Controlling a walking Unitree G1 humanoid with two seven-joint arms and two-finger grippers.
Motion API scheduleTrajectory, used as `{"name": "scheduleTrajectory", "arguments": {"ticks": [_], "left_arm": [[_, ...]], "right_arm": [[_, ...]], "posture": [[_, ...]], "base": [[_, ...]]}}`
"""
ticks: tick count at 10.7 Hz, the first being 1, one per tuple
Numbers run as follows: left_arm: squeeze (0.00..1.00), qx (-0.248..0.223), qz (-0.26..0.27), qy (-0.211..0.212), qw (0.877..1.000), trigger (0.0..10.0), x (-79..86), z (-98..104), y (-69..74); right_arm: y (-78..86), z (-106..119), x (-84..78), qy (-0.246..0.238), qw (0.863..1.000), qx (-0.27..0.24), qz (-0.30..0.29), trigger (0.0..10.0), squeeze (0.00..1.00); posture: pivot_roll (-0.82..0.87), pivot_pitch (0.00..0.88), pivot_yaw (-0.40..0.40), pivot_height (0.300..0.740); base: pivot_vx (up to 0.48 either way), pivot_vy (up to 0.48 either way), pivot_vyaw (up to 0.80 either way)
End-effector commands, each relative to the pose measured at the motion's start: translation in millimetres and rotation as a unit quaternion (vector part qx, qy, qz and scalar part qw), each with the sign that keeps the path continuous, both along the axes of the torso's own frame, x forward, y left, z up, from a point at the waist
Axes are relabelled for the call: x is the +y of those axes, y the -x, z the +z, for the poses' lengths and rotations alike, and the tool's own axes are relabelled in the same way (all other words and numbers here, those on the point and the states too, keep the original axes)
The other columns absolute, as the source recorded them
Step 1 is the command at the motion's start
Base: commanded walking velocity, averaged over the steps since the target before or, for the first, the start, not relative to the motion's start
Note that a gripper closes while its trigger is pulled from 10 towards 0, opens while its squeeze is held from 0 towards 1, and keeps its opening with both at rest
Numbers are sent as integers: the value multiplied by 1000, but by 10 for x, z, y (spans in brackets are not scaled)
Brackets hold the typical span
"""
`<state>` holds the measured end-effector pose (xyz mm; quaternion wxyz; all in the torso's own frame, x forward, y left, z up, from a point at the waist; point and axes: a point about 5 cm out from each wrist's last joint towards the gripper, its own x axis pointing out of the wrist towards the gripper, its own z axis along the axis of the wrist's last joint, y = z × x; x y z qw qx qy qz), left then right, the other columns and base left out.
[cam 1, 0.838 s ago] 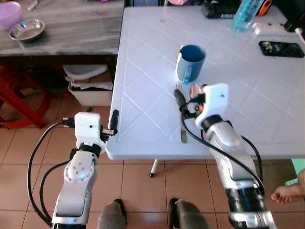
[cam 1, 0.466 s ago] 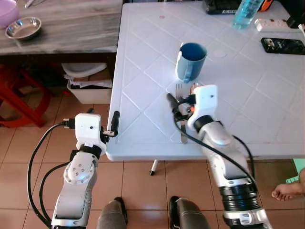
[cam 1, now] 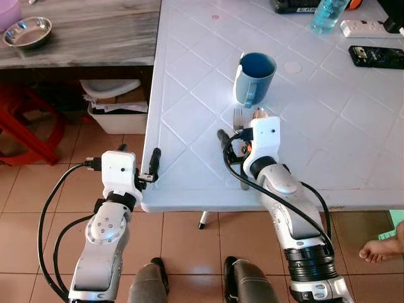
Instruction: Setting the table
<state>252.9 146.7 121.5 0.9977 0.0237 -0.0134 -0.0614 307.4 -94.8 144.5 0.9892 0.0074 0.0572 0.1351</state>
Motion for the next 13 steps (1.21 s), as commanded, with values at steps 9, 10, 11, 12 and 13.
{"name": "scheduleTrajectory", "arguments": {"ticks": [9, 10, 11, 12, 13], "left_arm": [[0, 2, 1, 0, 1000, 10000, 16, 8, 29], [0, 2, 2, 0, 1000, 10000, 15, 7, 33], [0, 2, 2, 0, 1000, 10000, 15, 5, 34], [0, 3, 2, 1, 1000, 10000, 13, 3, 33], [0, 3, 1, 2, 1000, 10000, 10, -4, 27]], "right_arm": [[60, 177, 80, 24, 999, 17, 12, 10000, 0], [138, 104, -36, 43, 998, 37, -6, 10000, 0], [188, 43, -111, 55, 997, 51, -16, 10000, 0], [240, -19, -212, 58, 996, 66, -33, 10000, 0], [238, 3, -242, 52, 996, 62, -40, 10000, 0]], "posture": [[-19, 239, 25, 740], [-20, 241, 20, 740], [-24, 241, 19, 740], [-27, 241, 18, 740], [-33, 240, 23, 740]], "base": [[0, 0, 0], [0, 0, 0], [0, 0, 0], [0, 0, 0], [0, 0, 0]]}}
